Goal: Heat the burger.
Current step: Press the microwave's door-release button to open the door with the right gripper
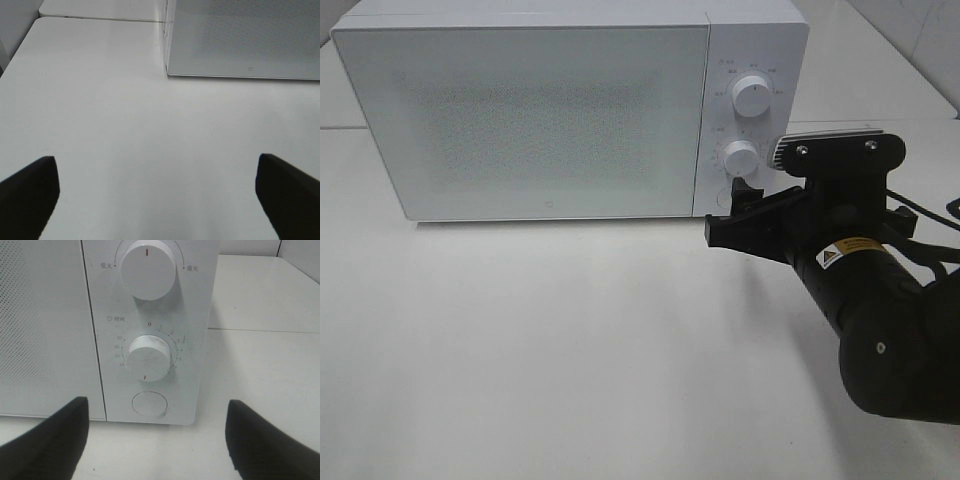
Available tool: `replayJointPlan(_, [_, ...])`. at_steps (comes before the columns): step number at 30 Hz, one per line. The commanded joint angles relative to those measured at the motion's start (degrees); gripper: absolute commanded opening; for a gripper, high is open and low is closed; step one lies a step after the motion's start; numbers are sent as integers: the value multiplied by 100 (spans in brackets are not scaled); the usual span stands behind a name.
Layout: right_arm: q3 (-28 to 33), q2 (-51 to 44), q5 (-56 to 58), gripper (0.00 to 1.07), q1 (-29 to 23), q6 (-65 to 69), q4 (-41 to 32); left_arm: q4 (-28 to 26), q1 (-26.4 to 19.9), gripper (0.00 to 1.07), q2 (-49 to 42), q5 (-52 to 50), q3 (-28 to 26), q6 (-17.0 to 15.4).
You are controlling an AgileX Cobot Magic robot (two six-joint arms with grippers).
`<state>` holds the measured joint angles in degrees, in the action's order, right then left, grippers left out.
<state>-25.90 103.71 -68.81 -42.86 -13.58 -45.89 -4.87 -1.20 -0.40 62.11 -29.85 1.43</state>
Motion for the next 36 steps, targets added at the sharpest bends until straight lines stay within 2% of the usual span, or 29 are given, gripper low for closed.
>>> replayJointPlan(1, [-52,-17,-52,75,-23,11,-17,6,11,100,-115,-80,11,-17])
replayJointPlan(21, [-52,-17,-40,75,17,120,-6,6,11,100,-115,-80,11,-17])
replayJointPlan(25, [-52,-17,-40,68,17,1226,-6,6,11,100,-115,-80,11,-17])
replayJointPlan(26, [-52,-17,-29,63,17,1914,-6,6,11,100,-115,-80,11,-17])
replayJointPlan(27, [-52,-17,-29,63,17,1914,-6,6,11,100,-115,-80,11,-17])
replayJointPlan(29, [-52,-17,-29,52,17,3180,-6,6,11,100,-115,-80,11,-17])
replayJointPlan(32, [-52,-17,-11,48,17,3627,-6,6,11,100,-115,-80,11,-17])
replayJointPlan(34, [-52,-17,189,32,17,5134,0,6,11,100,-115,-80,11,-17])
replayJointPlan(35, [-52,-17,189,32,17,5134,0,6,11,100,-115,-80,11,-17])
replayJointPlan(36, [-52,-17,264,28,17,5489,0,6,11,100,-115,-80,11,-17])
